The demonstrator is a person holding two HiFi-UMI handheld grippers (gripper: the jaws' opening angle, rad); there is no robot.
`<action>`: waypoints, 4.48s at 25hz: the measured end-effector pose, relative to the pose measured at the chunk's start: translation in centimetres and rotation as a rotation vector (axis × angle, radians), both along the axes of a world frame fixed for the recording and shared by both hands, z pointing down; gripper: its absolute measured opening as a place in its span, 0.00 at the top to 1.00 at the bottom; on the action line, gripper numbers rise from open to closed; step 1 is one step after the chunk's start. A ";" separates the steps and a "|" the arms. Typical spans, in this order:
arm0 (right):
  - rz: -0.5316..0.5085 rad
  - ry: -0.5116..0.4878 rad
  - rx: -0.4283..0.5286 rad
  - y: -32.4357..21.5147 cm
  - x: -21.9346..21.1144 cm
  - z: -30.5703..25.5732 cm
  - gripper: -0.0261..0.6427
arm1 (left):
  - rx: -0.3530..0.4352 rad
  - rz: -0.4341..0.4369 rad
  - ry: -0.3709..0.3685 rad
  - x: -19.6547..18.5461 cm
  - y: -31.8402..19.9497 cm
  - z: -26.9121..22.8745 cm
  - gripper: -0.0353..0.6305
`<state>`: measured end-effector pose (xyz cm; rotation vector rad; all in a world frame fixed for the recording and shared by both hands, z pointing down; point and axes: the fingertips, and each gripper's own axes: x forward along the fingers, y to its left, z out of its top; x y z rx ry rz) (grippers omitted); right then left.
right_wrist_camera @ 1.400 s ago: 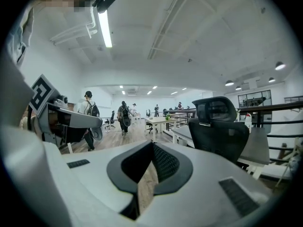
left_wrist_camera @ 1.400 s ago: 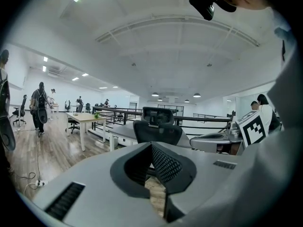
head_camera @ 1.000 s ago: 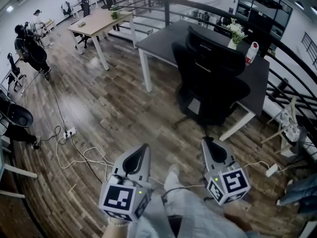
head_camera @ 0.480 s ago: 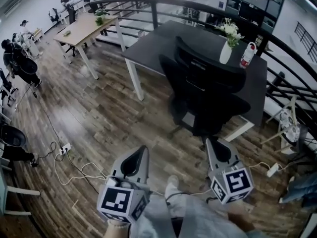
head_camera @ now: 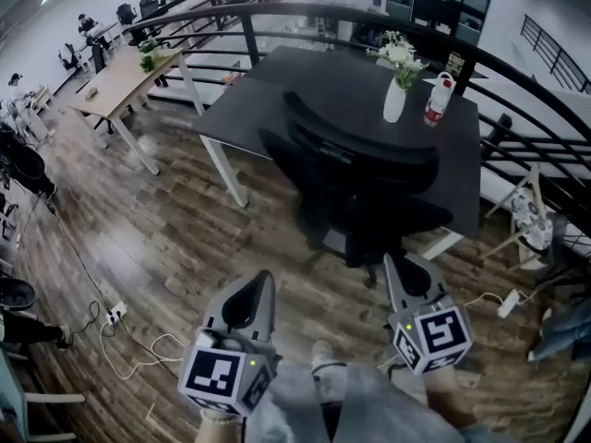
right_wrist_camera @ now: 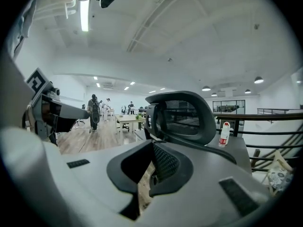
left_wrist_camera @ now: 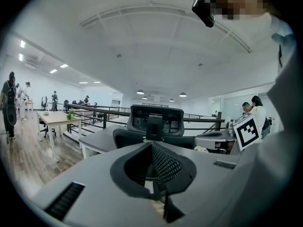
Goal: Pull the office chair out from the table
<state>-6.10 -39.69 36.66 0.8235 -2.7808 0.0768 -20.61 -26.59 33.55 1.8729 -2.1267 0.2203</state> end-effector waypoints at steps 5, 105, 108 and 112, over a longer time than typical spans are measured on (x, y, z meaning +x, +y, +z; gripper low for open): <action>0.038 0.008 0.009 -1.8 0.5 -0.2 0.96 | 0.019 0.040 -0.020 -0.5 -2.6 -0.8 0.93; 0.121 1.280 0.405 -9.6 3.5 8.4 0.69 | -0.326 0.842 -1.478 -16.6 -23.5 12.3 0.66; 0.118 1.280 0.422 -7.8 3.6 8.3 0.69 | -0.334 0.833 -1.471 -16.5 -21.2 12.3 0.66; 0.121 1.253 0.437 -4.6 3.8 8.5 0.68 | -0.350 0.816 -1.472 -16.3 -17.6 12.5 0.66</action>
